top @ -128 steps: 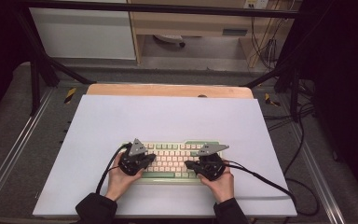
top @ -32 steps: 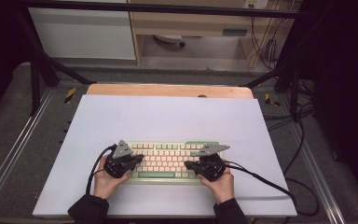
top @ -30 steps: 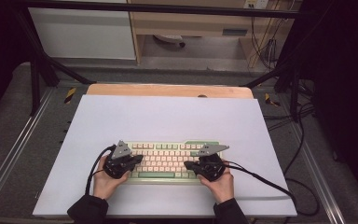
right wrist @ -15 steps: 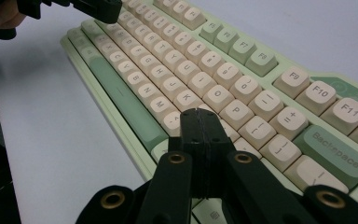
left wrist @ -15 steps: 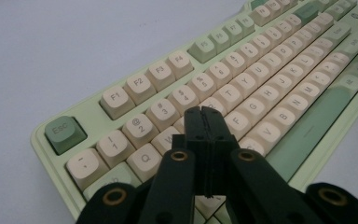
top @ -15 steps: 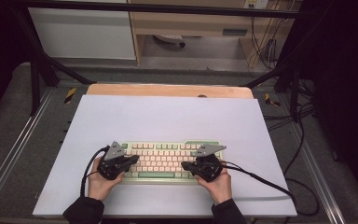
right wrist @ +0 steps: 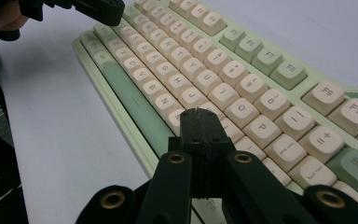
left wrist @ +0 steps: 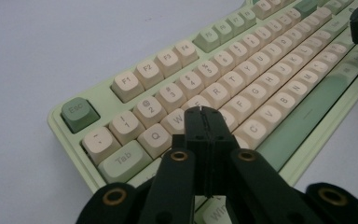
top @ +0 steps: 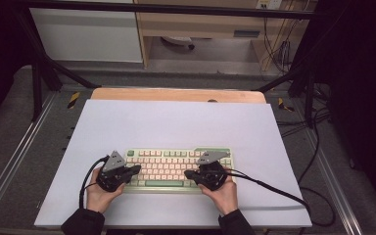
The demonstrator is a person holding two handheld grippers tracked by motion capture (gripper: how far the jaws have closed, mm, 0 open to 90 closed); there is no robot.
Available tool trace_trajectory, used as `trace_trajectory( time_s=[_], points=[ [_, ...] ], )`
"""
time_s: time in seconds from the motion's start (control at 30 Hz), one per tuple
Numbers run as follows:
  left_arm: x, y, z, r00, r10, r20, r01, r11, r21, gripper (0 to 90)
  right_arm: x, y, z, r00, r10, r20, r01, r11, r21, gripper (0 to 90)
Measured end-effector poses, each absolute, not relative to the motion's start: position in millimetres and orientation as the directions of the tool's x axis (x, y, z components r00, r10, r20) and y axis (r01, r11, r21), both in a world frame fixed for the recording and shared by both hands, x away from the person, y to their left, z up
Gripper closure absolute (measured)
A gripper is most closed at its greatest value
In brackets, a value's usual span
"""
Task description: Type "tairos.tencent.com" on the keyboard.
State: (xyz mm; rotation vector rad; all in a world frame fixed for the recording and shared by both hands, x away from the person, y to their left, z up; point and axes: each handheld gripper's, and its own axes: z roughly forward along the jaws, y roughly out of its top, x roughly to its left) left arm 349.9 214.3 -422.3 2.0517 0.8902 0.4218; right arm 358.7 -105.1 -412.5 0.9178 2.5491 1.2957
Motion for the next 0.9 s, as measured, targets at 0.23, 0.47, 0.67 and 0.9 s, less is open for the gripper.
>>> trace_trajectory(
  time_s=[0.23, 0.47, 0.67, 0.9],
  points=[
    [348.9, 220.3, -422.7, 0.684, 0.729, -0.027, 0.444, -0.387, 0.808, 89.7, 360.4, -87.6, -413.0, -0.815, 0.561, 0.147, 0.450, 0.451, 0.771, 90.0],
    [349.8, 223.2, -423.0, 0.679, 0.733, -0.033, 0.448, -0.379, 0.810, 89.7, 364.9, -68.6, -418.7, -0.822, 0.544, 0.165, 0.454, 0.453, 0.767, 90.0],
    [350.1, 222.8, -423.5, 0.680, 0.733, -0.033, 0.449, -0.381, 0.808, 89.7, 368.7, -63.2, -423.1, -0.818, 0.547, 0.177, 0.462, 0.442, 0.769, 90.0],
    [350.4, 223.7, -423.4, 0.678, 0.734, -0.033, 0.449, -0.378, 0.810, 89.7, 370.4, -59.0, -430.3, -0.814, 0.548, 0.192, 0.477, 0.443, 0.759, 90.0]
  ],
)
